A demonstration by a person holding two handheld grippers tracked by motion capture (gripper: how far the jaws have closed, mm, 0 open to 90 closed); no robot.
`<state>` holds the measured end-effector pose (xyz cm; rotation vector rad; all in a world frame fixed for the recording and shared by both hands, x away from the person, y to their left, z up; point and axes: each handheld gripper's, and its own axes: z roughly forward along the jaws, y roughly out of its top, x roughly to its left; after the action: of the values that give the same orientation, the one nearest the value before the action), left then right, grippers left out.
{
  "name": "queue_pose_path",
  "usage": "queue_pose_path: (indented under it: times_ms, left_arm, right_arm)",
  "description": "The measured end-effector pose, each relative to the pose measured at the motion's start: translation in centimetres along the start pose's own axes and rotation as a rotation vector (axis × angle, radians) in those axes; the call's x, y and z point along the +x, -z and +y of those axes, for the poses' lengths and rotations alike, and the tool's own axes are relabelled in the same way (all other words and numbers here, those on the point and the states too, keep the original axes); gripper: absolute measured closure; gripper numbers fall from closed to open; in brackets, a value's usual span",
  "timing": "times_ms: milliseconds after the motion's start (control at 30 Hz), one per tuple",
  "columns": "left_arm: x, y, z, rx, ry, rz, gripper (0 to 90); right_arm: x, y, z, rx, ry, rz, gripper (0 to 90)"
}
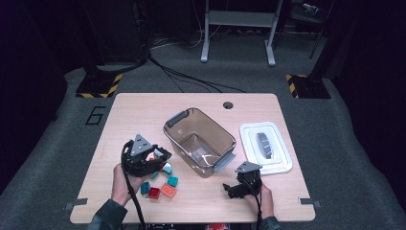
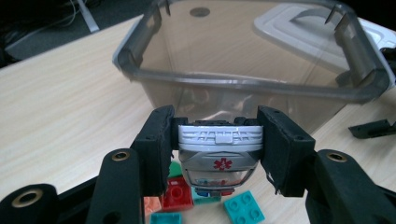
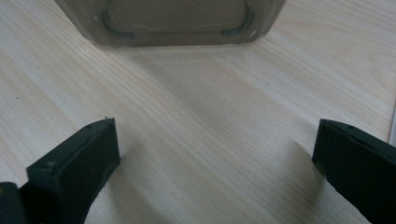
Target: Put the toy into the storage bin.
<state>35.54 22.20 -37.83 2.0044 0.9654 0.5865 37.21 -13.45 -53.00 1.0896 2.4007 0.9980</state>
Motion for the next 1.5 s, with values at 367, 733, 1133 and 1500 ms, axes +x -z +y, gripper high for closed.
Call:
queue_pose_path:
  times_ms: [367,733,1133,1500]
  left_arm:
    - [-1.7,-1.0,3.9,-0.023,-0.057,-0.043,48.3]
    - [-4.0,-3.3,5.9,-0.022,-0.088,-0.117,48.2]
    - [-6.4,-5.8,5.8,0.027,-0.072,-0.203,48.2]
    - [-8.2,-7.2,5.3,0.094,-0.113,-0.221,48.1]
  right_arm:
    - [0.0,0.0,0.0,-0.001,0.0,0.002,0.0]
    - [0.0,0.0,0.0,-0.003,-0.005,-0.002,0.0]
    - [-0.1,0.0,0.0,-0.003,-0.006,-0.003,0.0]
    - [0.0,0.0,0.0,-0.003,-0.01,-0.004,0.0]
